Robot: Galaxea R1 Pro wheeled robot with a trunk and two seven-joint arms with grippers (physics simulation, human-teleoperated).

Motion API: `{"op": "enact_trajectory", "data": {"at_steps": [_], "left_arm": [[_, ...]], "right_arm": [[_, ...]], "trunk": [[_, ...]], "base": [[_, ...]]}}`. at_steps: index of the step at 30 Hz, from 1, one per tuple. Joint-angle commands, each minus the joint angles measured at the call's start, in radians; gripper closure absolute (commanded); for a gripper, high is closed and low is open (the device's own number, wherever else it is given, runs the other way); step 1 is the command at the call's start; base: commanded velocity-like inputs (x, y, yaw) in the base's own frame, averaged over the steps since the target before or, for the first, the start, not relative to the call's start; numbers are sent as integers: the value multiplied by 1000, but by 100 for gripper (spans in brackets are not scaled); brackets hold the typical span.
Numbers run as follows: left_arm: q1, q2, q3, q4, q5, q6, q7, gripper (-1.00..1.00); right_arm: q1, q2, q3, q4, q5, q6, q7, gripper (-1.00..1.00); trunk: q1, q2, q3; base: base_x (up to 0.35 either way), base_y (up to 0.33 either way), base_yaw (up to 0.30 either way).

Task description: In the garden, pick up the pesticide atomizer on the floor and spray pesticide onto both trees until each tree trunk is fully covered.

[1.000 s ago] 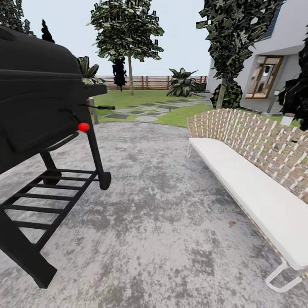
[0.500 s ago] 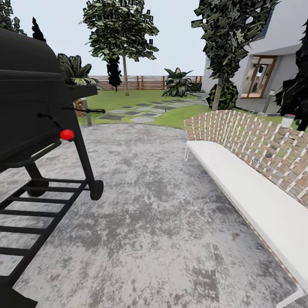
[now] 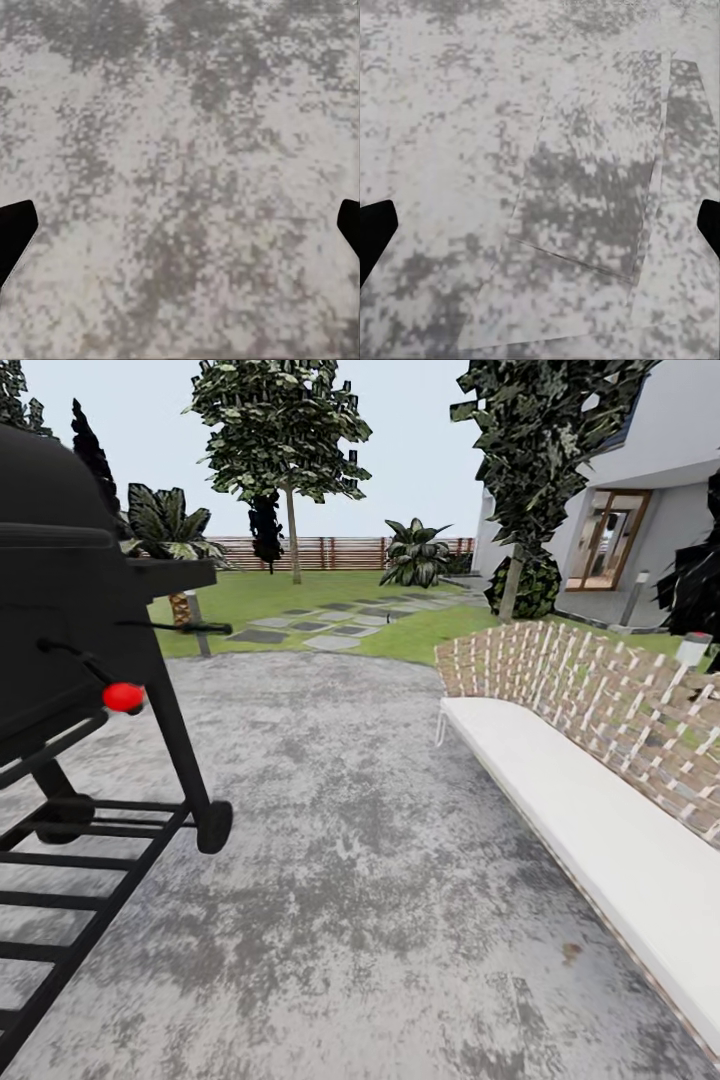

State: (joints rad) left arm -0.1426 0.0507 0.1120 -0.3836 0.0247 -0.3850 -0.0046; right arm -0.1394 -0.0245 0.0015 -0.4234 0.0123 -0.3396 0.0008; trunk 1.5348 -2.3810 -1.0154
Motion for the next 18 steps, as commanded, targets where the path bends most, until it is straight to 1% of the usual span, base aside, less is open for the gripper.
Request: {"op": "enact_trajectory", "data": {"at_steps": [1, 18], "left_arm": [[0, 0, 0, 0, 0, 0, 0, -100], [0, 0, 0, 0, 0, 0, 0, -100]], "right_arm": [[0, 0, 0, 0, 0, 0, 0, -100], [0, 0, 0, -2, -1, -1, -1, -100]], "trunk": [[0, 0, 0], [0, 0, 0]], "base": [[339, 0, 0], [339, 0, 0]]}}
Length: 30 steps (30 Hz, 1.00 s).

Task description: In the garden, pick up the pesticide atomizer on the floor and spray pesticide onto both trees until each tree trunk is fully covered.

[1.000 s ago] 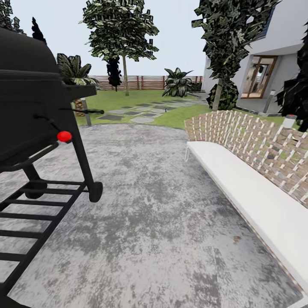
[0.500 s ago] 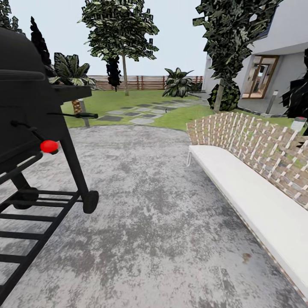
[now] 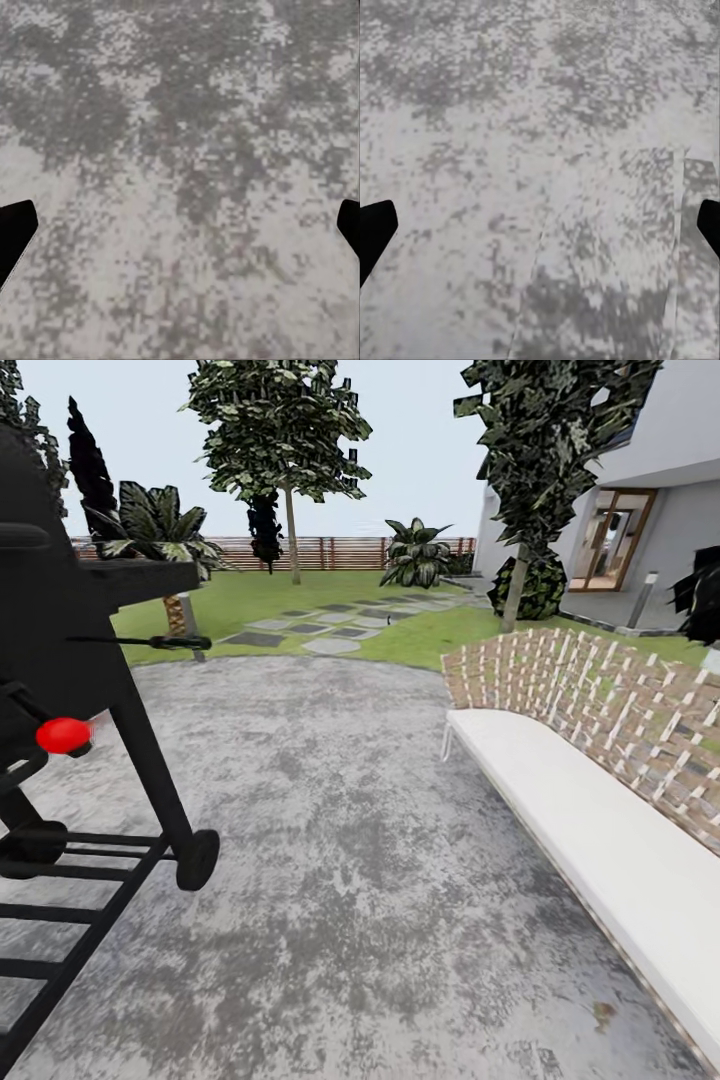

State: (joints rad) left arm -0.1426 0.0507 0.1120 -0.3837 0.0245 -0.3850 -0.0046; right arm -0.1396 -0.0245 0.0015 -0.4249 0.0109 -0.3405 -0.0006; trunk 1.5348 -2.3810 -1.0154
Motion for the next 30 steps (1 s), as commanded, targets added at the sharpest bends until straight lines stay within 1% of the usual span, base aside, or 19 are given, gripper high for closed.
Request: {"op": "enact_trajectory", "data": {"at_steps": [1, 22, 30], "left_arm": [[0, 1, 0, 0, 0, 0, 0, -100], [0, 0, 0, 0, 0, 0, 0, -100], [0, 1, 0, 0, 0, 0, 0, -100]], "right_arm": [[0, 0, 0, 0, 0, 0, 0, -100], [0, 0, -3, -3, 0, 1, 2, -100], [0, 0, -3, -2, 0, 1, 2, -100]], "trunk": [[0, 0, 0], [0, 0, 0], [0, 0, 0]], "base": [[339, 0, 0], [339, -2, 0], [312, -149, 0]]}}
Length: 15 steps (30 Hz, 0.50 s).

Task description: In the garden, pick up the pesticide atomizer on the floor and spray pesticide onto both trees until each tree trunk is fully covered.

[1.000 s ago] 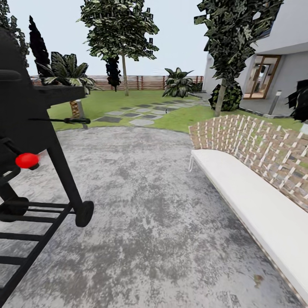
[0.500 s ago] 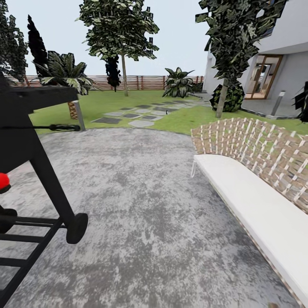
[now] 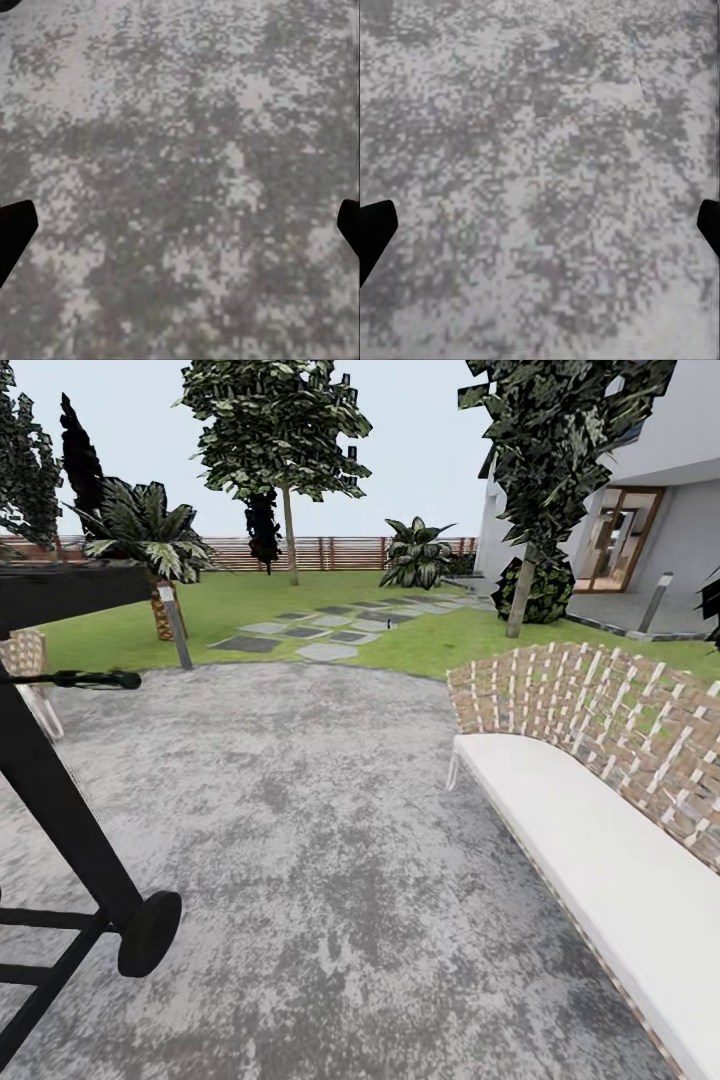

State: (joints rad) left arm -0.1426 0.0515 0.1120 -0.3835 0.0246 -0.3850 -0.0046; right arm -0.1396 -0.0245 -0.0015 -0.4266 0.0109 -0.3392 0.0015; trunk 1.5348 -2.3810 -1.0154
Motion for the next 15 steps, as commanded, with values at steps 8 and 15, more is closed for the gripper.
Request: {"op": "enact_trajectory", "data": {"at_steps": [8, 15], "left_arm": [[0, 1, 0, 0, 0, 0, 0, -100], [0, 1, 0, 0, 1, 0, 0, -100]], "right_arm": [[0, 0, 1, 0, 1, 0, 0, -100], [0, 0, 2, 0, 1, 0, 0, -100]], "trunk": [[0, 0, 0], [0, 0, 0]], "base": [[312, -150, 0], [329, -91, 0]]}}
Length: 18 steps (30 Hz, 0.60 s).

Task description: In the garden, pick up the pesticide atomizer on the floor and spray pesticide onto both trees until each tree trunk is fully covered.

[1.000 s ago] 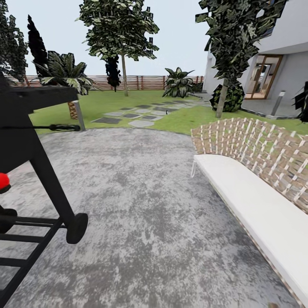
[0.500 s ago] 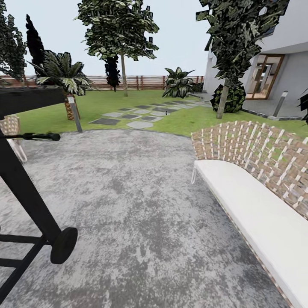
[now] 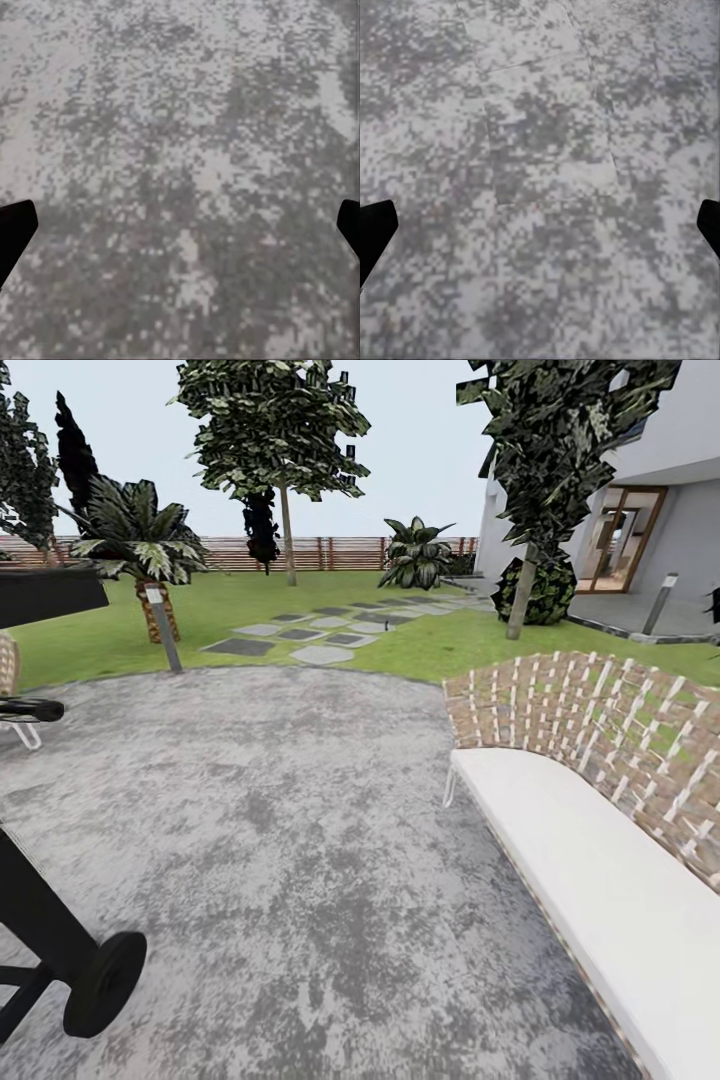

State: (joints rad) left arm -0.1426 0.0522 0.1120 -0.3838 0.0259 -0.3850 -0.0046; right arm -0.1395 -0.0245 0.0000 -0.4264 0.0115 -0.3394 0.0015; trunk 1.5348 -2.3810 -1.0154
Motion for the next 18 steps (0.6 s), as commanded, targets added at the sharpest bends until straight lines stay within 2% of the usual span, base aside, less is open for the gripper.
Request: {"op": "enact_trajectory", "data": {"at_steps": [1, 18], "left_arm": [[0, 0, 0, 0, 0, 0, 0, -100], [0, 0, 0, 0, -1, 0, 0, -100]], "right_arm": [[0, 0, 0, 0, 0, 0, 0, -100], [0, 0, 1, 0, 1, 0, 1, -100]], "trunk": [[0, 0, 0], [0, 0, 0]], "base": [[339, -15, 0], [340, -1, 0]]}}
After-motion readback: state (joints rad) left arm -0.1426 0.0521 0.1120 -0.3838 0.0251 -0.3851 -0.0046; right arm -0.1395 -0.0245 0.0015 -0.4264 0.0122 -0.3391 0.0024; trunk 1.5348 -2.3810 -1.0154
